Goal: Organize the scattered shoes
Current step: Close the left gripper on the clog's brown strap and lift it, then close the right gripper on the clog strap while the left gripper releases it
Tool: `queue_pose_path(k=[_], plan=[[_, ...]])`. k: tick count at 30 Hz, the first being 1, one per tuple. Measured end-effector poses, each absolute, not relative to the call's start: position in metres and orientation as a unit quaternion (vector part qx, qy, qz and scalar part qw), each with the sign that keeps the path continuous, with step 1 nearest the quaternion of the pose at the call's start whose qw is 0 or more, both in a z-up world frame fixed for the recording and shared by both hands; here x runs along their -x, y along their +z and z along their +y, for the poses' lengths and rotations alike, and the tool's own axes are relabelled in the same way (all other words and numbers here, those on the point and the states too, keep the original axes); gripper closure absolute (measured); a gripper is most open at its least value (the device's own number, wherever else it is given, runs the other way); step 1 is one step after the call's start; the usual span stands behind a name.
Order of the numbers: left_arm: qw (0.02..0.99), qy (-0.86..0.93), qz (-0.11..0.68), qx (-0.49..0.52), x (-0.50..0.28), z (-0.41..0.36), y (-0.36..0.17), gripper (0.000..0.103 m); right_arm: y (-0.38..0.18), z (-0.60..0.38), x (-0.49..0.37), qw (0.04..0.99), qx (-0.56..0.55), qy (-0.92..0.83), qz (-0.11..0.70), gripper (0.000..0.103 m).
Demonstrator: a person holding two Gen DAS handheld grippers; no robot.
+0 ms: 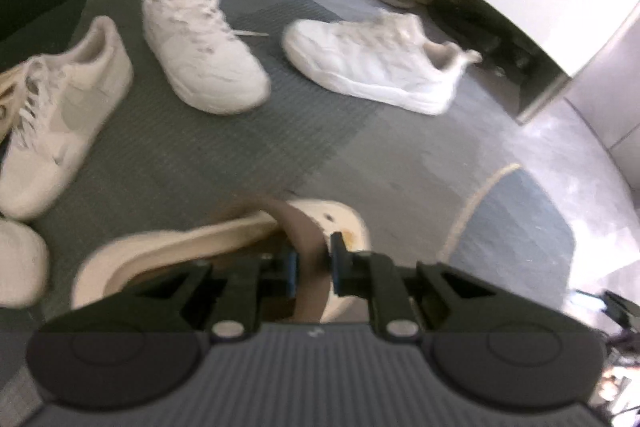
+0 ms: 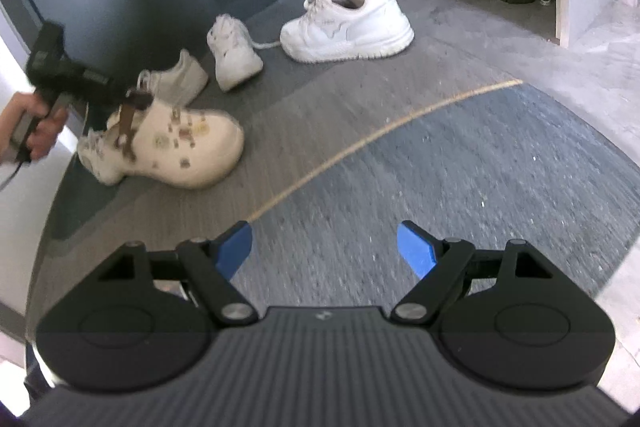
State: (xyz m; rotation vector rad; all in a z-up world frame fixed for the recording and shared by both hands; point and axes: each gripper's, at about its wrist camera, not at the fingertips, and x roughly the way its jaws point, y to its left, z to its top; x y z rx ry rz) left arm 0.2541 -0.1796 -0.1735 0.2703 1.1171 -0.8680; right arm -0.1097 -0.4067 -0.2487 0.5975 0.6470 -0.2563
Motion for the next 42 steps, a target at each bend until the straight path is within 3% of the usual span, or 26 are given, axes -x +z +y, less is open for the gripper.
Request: queue_pose_path(k=[13, 24, 30, 42], plan=[[0.783, -0.332, 0.526, 0.006, -0.169, -0.174, -0.133, 0.09, -0.228, -0.41, 0.129, 0.899, -0.31, -0.133, 0.279, 0.021], [0.76, -0.336, 0.535, 0.155, -0.092, -0.161, -0.163, 0.09, -0.217, -0.412, 0.15, 0.905, -0.296, -0.146, 0.27, 0.021], [0.756, -0.325, 0.557, 0.112, -0.057, -0.165, -0.203, 0.09, -0.222, -0.401, 0.158, 0.904, -0.292, -0.139, 0.279, 0.021], [0.777, -0.295, 0.555, 0.037, -0.063, -0.156, -0.244, 0.085, -0.254, -0.337, 0.153, 0.893, -0.271, -0.072, 0.353, 0.021]])
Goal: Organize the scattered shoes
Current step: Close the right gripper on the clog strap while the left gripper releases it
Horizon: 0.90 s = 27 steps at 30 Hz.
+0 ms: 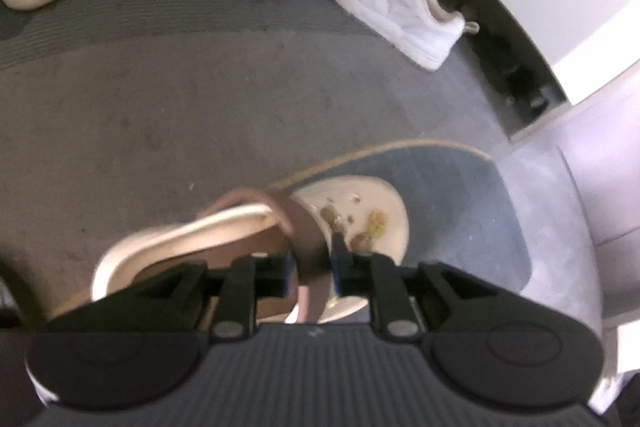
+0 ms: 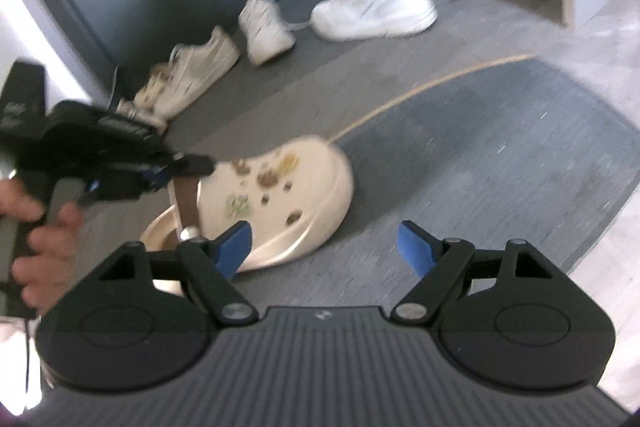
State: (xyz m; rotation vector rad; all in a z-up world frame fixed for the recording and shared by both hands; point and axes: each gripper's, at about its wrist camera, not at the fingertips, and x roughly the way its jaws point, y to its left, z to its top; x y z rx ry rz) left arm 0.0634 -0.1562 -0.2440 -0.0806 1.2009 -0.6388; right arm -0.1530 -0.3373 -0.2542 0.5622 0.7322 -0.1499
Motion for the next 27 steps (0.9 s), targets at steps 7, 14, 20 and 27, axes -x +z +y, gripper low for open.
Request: queue_pose_path(k=[7, 14, 20, 27], plan=[[0.782, -0.333, 0.527, 0.002, -0.051, -0.153, -0.218, 0.038, -0.26, -0.298, 0.134, 0.888, -0.264, -0.054, 0.374, 0.021], [0.821, -0.332, 0.464, 0.018, -0.048, -0.1, -0.164, 0.024, -0.256, -0.265, 0.106, 0.892, -0.247, -0.108, 0.364, 0.021], [0.841, -0.305, 0.445, 0.038, -0.056, -0.051, -0.147, 0.023, -0.253, -0.24, 0.077, 0.897, -0.216, -0.152, 0.355, 0.021], [0.838, -0.277, 0.466, 0.065, -0.075, -0.014, -0.154, 0.023, -0.28, -0.231, 0.046, 0.873, -0.202, -0.238, 0.376, 0.021]])
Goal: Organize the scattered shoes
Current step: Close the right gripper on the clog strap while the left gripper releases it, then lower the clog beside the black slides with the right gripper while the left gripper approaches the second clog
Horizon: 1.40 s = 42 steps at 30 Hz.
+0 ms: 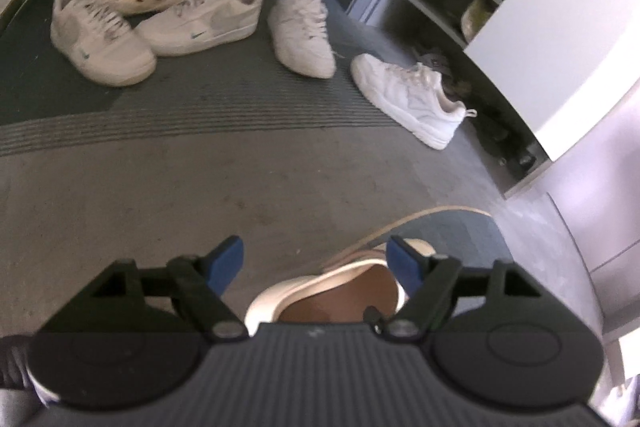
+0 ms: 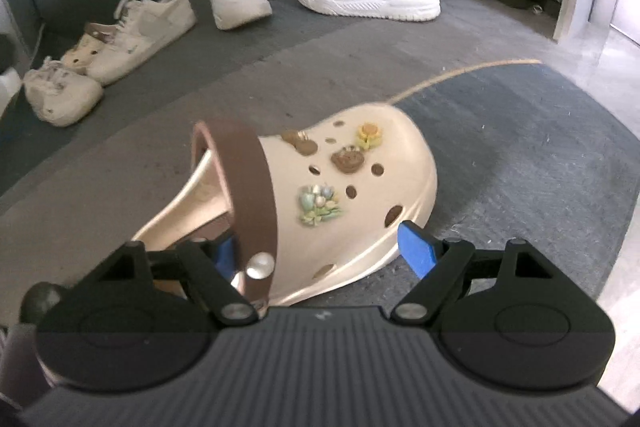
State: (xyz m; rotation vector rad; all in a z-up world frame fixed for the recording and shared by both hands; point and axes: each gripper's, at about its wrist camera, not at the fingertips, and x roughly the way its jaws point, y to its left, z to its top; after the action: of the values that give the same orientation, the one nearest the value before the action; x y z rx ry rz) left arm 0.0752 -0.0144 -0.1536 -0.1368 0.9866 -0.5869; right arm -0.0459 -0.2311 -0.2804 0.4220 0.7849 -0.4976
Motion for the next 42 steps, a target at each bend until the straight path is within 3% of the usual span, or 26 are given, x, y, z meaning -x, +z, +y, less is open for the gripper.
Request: queue_pose_path(k=[2, 4, 6, 14, 31, 37, 40, 42], plan=[[0.838, -0.275, 0.467, 0.065, -0.077, -0.009, -0.154, 0.023, -0.283, -0.232, 0.044, 0.87, -0.209, -0.244, 0.374, 0.024], [0.837, -0.276, 0.468, 0.066, -0.077, -0.006, -0.154, 0.023, -0.28, -0.232, 0.044, 0.874, -0.206, -0.245, 0.365, 0.036], [0.837, -0.278, 0.466, 0.066, -0.076, -0.007, -0.153, 0.023, -0.273, -0.23, 0.049, 0.883, -0.184, -0.248, 0.353, 0.06], [0.841, -0.293, 0.448, 0.069, -0.071, -0.032, -0.145, 0.023, -0.26, -0.252, 0.074, 0.909, -0.143, -0.194, 0.339, 0.082], [0.85, -0.295, 0.435, 0.019, -0.068, -0.069, -0.16, 0.023, -0.275, -0.286, 0.155, 0.949, 0.003, 0.091, 0.301, 0.082], [0.85, -0.296, 0.436, -0.008, -0.095, -0.061, -0.169, 0.023, -0.276, -0.295, 0.156, 0.939, 0.013, 0.117, 0.324, 0.076], [0.853, -0.295, 0.43, -0.015, -0.114, -0.052, -0.166, 0.023, -0.269, -0.293, 0.156, 0.935, 0.016, 0.108, 0.338, 0.055], [0.859, -0.288, 0.423, -0.012, -0.129, -0.044, -0.16, 0.023, -0.254, -0.293, 0.156, 0.934, 0.012, 0.095, 0.345, 0.032]])
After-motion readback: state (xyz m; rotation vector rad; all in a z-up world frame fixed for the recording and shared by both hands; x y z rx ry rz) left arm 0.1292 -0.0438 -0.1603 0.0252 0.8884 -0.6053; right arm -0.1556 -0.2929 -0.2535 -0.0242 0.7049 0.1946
